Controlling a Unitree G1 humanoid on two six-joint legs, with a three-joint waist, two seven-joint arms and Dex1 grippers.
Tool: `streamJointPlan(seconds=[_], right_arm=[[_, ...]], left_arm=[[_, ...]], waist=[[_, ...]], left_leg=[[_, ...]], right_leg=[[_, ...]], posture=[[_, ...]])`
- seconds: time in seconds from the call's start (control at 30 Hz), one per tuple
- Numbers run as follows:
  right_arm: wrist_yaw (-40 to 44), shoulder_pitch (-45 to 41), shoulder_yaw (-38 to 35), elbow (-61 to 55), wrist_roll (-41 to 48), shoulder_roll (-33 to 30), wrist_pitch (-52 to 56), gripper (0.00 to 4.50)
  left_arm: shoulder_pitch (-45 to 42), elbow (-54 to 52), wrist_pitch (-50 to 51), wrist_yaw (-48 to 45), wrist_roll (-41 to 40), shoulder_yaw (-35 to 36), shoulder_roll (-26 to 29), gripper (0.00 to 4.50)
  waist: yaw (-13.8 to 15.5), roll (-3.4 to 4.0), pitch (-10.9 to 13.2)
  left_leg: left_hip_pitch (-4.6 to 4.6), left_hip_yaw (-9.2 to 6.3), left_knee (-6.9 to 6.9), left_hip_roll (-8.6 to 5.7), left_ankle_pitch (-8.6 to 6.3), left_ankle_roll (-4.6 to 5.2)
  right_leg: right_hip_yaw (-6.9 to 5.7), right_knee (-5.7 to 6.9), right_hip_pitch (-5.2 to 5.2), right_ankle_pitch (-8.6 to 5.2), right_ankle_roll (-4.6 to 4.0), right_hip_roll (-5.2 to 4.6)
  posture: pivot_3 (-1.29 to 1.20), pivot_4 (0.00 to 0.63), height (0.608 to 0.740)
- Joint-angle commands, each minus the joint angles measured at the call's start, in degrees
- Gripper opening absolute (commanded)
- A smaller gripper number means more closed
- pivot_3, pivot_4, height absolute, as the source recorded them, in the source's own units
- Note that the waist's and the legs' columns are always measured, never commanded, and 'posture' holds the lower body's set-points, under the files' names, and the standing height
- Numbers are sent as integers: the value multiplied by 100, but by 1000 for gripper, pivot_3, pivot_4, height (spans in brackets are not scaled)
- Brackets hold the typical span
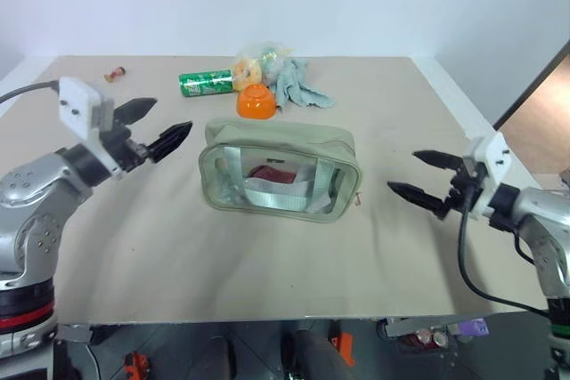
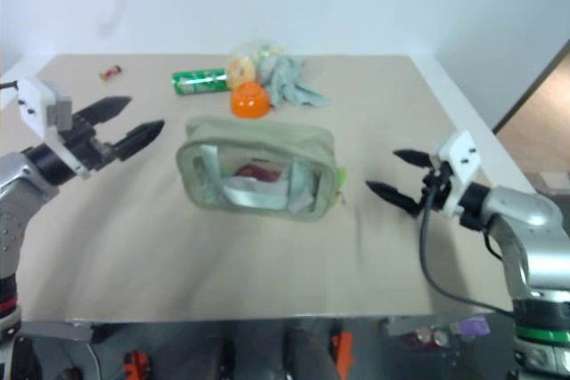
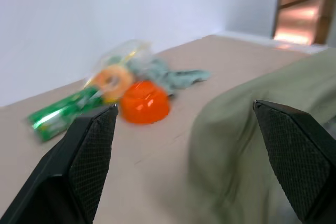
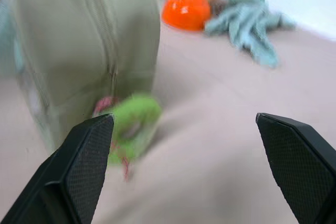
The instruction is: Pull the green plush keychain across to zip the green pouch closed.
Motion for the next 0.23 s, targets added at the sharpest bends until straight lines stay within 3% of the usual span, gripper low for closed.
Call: streamJointPlan(seconds=[0.03,0.23], right_arm=[[98,677,-256,-614,71,93,-279,4500],[-138,1503,-16,-1319,-29,603,-658,4500]], left_arm=[[972,-427,-371,191,518,129,-32,4276],[2261,-902,-908,447,1185,-416,-471,4276]], waist=[[-16,0,0],[5,0,0]], left_leg=[[2,1,-2,2,-1,0],[-1,-4,6,6,0,-3]], right_leg=[[2,0,0,-1,-1,1],[-2,3,-3,2,5,-1]], posture=[[0,150,740],[0,150,740]])
